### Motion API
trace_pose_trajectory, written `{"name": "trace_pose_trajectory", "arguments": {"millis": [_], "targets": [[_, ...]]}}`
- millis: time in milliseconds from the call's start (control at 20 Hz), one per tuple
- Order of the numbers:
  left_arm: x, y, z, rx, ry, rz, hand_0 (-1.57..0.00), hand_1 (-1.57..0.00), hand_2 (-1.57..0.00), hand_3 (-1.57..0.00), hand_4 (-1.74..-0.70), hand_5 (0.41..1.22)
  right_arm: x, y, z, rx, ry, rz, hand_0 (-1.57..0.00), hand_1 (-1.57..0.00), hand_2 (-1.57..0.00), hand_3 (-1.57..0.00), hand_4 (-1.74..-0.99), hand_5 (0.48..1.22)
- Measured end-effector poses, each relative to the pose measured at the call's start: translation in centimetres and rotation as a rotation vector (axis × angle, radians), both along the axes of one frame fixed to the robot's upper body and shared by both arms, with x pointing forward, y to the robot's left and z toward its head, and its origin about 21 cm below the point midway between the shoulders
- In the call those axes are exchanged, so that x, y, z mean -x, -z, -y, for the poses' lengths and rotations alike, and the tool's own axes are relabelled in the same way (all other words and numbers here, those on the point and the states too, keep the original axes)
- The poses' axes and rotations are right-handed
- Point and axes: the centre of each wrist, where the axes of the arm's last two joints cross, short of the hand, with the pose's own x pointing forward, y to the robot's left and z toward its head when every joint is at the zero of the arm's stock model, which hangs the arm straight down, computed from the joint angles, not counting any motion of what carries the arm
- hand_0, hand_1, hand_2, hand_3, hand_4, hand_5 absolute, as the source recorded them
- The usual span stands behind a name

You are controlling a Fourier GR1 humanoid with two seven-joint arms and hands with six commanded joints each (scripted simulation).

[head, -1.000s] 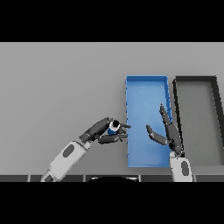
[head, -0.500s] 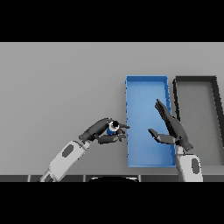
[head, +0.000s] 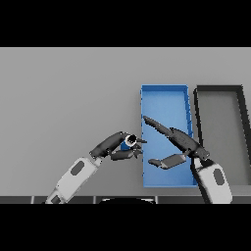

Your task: Pick up the blue pipe and place it into the blue bin.

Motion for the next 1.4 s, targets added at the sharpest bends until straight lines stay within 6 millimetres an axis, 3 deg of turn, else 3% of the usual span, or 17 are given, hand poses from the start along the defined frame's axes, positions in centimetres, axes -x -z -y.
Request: {"name": "trace_pose_trajectory", "arguments": {"millis": [200, 650, 850, 900, 950, 1050, 1100, 1150, 1200, 1300, 1400], "targets": [[0.1, -0.1, 0.2, 0.024, 0.018, -0.003, -1.57, -1.57, -1.57, -1.44, -1.73, 1.221, -1.2, -2.3, -2.2, 0.053, -0.115, 0.057, 0.00, 0.00, 0.00, 0.00, -1.294, 0.532], [-0.7, -0.2, -0.2, 0.060, 0.053, -0.004, -1.57, -1.57, -1.57, -1.51, -1.73, 1.221, -3.2, -2.4, -7.8, 0.114, -0.251, 0.035, 0.00, 0.00, 0.00, 0.00, -1.222, 0.512], [-0.5, -0.1, -0.5, 0.047, 0.062, -0.020, -1.57, -1.57, -1.57, -1.47, -1.72, 1.221, -4.6, -2.7, -9.3, 0.135, -0.289, 0.023, -0.01, -0.04, -0.07, -0.01, -1.241, 0.516], [-0.6, -0.2, -0.9, 0.053, 0.068, -0.031, -1.57, -1.57, -1.57, -1.40, -1.72, 1.221, -4.8, -2.5, -9.6, 0.139, -0.311, 0.019, -0.05, -0.08, -0.11, -0.04, -1.268, 0.519], [-0.8, -0.3, -0.8, 0.057, 0.077, -0.030, -1.50, -1.39, -1.37, -1.15, -1.63, 1.221, -5.1, -2.5, -10.1, 0.145, -0.318, 0.016, -0.14, -0.17, -0.19, -0.11, -1.308, 0.523], [-0.8, -0.3, -0.4, -0.032, 0.058, 0.027, -0.99, -0.90, -0.87, -0.74, -1.59, 1.221, -5.2, -2.4, -10.4, 0.162, -0.338, 0.020, -0.48, -0.50, -0.50, -0.37, -1.390, 0.538], [-0.9, -0.5, -0.3, -0.100, 0.047, 0.051, -0.88, -0.83, -0.80, -0.67, -1.61, 1.221, -5.3, -2.8, -11.1, 0.164, -0.355, 0.024, -0.70, -0.71, -0.71, -0.56, -1.453, 0.551], [-0.8, -0.5, -0.5, -0.087, 0.037, 0.067, -0.89, -0.87, -0.85, -0.66, -1.64, 1.221, -5.5, -3.1, -11.3, 0.166, -0.376, 0.031, -0.87, -0.89, -0.89, -0.70, -1.503, 0.573], [-0.6, -0.4, -0.5, -0.091, 0.035, 0.060, -1.03, -1.01, -0.99, -0.62, -1.66, 1.192, -5.3, -2.8, -11.6, 0.147, -0.402, 0.018, -1.01, -1.02, -1.02, -0.83, -1.541, 0.604], [-0.3, -0.6, -0.3, 0.024, 0.040, 0.037, -1.22, -1.21, -1.20, -0.52, -1.69, 1.203, -5.2, -2.4, -11.9, 0.142, -0.401, -0.035, -1.21, -1.22, -1.22, -1.10, -1.492, 0.706], [-0.4, -0.5, -0.2, 0.067, 0.045, 0.006, -1.35, -1.34, -1.33, -0.53, -1.71, 1.209, -5.2, -2.4, -11.9, 0.103, -0.385, -0.036, -1.34, -1.35, -1.35, -1.27, -1.464, 0.891]]}}
